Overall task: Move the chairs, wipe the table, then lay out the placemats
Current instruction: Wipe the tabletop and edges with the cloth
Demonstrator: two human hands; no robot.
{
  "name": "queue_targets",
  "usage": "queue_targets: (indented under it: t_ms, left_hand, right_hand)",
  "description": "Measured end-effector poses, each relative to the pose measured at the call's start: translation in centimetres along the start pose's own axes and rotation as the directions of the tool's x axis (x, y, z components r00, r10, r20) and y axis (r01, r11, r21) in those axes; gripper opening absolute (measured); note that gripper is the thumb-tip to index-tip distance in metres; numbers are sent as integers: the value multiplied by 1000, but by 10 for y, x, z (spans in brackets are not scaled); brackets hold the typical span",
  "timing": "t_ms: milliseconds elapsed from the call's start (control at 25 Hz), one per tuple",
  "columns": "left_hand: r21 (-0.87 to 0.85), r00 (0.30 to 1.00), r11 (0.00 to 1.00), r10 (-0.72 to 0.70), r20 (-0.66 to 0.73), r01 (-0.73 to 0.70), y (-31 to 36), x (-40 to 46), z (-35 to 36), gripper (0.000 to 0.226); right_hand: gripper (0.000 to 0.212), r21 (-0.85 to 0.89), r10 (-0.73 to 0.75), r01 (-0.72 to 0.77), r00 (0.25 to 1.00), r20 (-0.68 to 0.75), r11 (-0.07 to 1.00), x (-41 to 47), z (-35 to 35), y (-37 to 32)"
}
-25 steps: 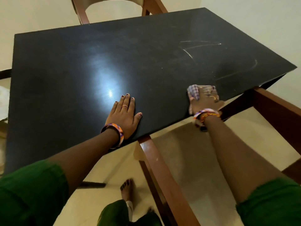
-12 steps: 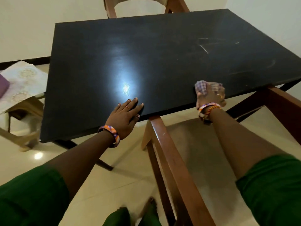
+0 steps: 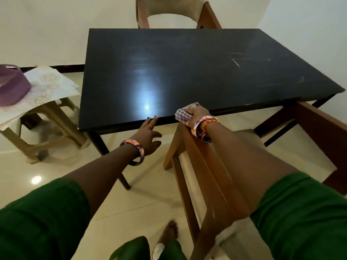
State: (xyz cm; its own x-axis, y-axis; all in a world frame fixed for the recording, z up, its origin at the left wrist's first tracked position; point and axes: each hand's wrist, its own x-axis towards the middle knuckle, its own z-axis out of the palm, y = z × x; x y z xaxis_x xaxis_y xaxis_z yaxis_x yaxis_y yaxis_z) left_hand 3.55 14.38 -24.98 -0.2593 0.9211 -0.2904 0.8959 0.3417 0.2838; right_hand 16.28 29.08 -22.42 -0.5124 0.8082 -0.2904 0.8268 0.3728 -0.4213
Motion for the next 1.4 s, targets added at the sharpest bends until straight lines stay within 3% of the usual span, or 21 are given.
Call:
queue_targets:
  t_ms: [320,520,720,880,960,1120,1240,1400]
  left_hand:
    - [-69,992,991,-112,51,115,71,-26,6,26]
    - [22,996,999,45,-74,-44,167,-42,8,24]
    - [236,966,952,147,214,-197,254,-49,50,33]
    - [237,814,943,56,578,-233,345,-70,65,44]
    - [172,731,978,-32,682,-117,388,-73,67,48]
    - [99,906,988,64,418,-115,464,-75,69,45]
    - [195,909,981,-80,410,-1,510,-83,62,39]
    - [306,871,941,-266,413,142,511,-94,55,39]
  right_hand:
    - [42,-323,-99,154,979,181,934,-114,-56,39]
    - [46,-519,-100,162,984,145,839,-145,-87,99]
    - [44,-552,-66,133,988,141,823,-185,-113,186]
    - [47,-558,-74,171,978,193,812,-214,-136,271]
    - [48,-529,-88,182,976,198,829,-225,-151,315]
    - [40,-347,-124,167,982,143,923,-234,-173,370]
    - [38,-168,-218,236,969,118,957,-235,-178,377]
    - [40,-154,-284,337,914,290,929,-232,-170,375]
